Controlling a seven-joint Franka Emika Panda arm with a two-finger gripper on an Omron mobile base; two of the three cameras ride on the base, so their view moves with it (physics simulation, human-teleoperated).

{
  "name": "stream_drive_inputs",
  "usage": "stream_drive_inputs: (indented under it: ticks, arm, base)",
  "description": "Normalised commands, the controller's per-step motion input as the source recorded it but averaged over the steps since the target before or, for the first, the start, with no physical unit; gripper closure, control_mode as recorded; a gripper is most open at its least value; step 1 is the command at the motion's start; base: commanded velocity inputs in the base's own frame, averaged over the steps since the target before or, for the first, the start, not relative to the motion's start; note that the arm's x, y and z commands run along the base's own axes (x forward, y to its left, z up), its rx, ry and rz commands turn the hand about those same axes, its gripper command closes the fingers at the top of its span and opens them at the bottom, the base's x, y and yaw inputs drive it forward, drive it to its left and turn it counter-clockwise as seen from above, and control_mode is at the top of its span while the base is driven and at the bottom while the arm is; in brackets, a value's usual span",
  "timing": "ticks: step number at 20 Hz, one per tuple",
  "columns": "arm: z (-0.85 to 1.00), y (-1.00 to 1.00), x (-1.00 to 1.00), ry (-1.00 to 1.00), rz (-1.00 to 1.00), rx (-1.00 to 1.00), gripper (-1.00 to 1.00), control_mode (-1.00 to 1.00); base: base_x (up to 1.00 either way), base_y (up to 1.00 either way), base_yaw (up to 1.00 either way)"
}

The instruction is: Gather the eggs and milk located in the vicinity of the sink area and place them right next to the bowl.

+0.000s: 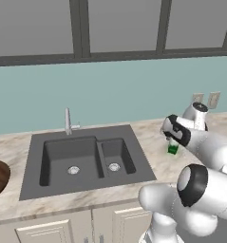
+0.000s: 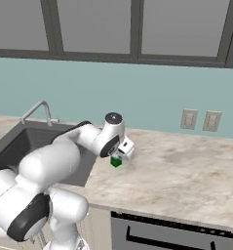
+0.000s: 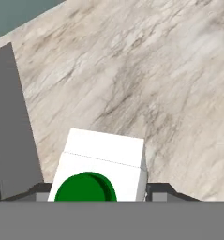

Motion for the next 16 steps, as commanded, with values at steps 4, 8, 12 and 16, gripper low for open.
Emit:
stream_drive_inputs:
  ticks: [4, 8, 12, 16]
  arm:
    - [0.83, 0.13, -0.75, -0.12, 0.10, 0.00, 1.00, -1.00]
    - [0.53, 0.38, -0.77, -0.11, 0.13, 0.00, 1.00, -1.00]
    - [0.37, 0.58, -0.61, -0.07, 0.16, -0.01, 1.00, -1.00]
    - [0.26, 0.41, -0.46, -0.06, 0.12, -0.03, 1.00, -1.00]
  base:
    - [0.00, 0.00, 0.00]
    - [0.00, 0.00, 0.00]
    - [0.00, 0.00, 0.00]
    - [0.00, 0.00, 0.00]
